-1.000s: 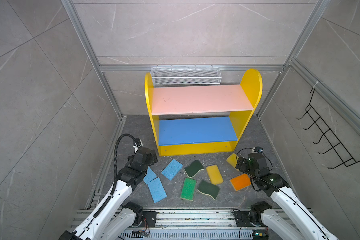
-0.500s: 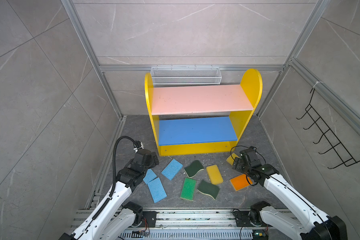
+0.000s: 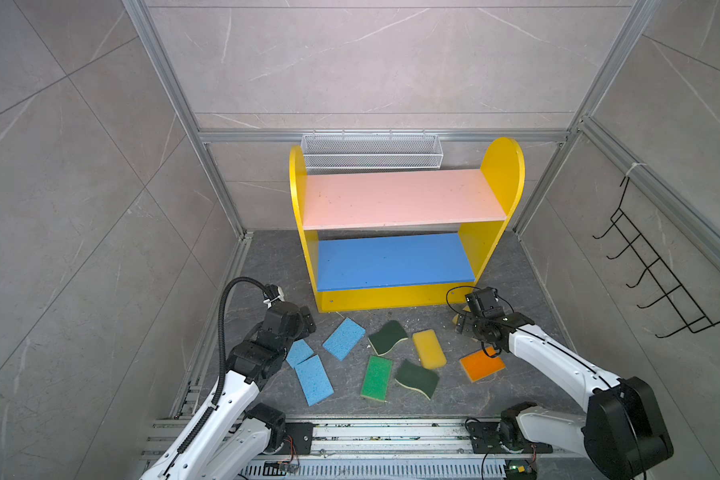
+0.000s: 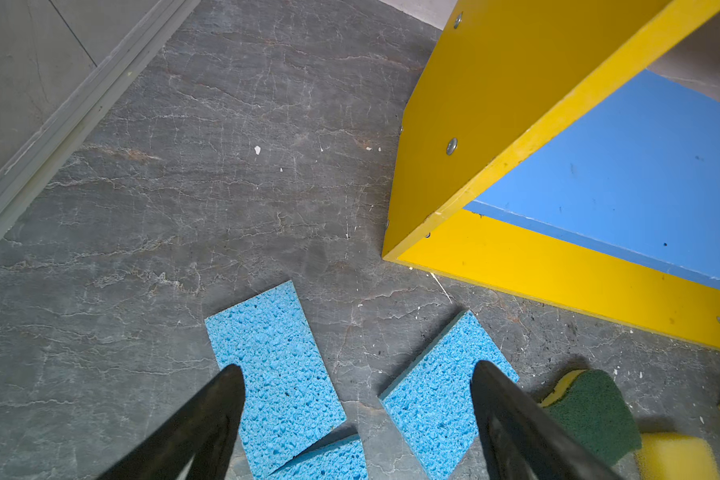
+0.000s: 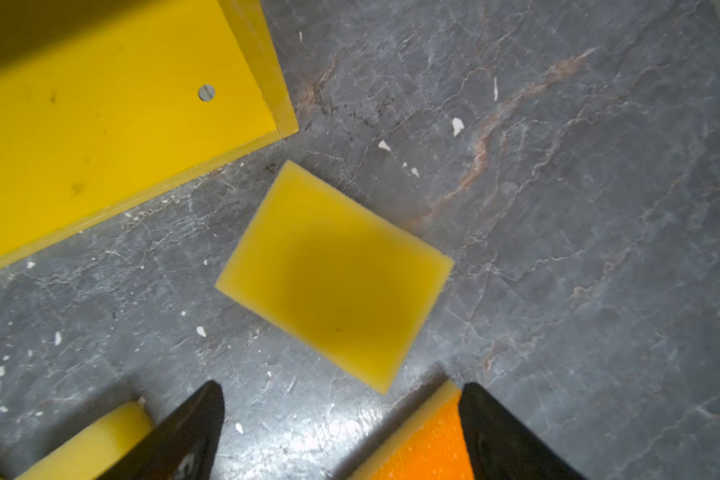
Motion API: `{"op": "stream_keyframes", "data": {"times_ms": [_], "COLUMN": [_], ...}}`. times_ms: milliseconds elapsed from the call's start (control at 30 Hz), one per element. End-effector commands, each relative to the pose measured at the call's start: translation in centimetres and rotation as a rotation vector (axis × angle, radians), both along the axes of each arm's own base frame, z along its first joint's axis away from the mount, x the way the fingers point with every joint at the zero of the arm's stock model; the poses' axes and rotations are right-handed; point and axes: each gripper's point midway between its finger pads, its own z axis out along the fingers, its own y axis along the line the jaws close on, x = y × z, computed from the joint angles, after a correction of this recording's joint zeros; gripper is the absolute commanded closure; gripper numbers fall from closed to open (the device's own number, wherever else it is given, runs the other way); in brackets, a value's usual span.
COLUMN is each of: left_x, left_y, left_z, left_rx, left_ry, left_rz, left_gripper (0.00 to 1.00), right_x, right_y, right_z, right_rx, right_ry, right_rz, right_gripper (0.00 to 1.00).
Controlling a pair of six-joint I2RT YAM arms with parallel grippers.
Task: Arrange cleaning sponges on a shelf
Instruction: Rotate the cleaning sponge at the middle-right of the table.
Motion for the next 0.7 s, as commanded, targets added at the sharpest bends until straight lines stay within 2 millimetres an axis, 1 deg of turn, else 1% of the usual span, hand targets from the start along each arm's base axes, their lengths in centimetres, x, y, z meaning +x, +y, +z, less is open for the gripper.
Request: {"op": "stream_keyframes", "data": {"times_ms": [0,233,400,500,667], "left_x": [-0.3,-0.4,-0.6,-0.6,-0.6], "left_y": [-0.2,-0.5,-0.5,-0.5,-0.7], "left_z": [0.1,0.5,0.5,0.5,0.6], "left_rx": [-0.031,-0.041,-0.058,-0.065,-0.073], "left_ry": [-0.002,-0.006,-0.010,-0.011,-0.011], "left_rz": [0.001,-0.015,-0.009,-0.005,-0.011], "left_gripper": [0.13,0.15,0.16,0.17,0.17], "right_x": [1.8,2.0,1.5,1.2,0.9], "right_y": [0.8,1.1,0.5,0.6,1.7], "right_z": [0.7,-1.0,-2.2,-2.9,-3.5], "right_rx": [0.006,0.027,0.012,0.033,0.105], "right_ry": [-0.036,-0.011,0.041,0.065,0.081], "right_rz": [0.024,0.009,-0.020,-0.033,-0.016], "right_gripper": [0.09,0.11,0.12,0.12,0.16]}}
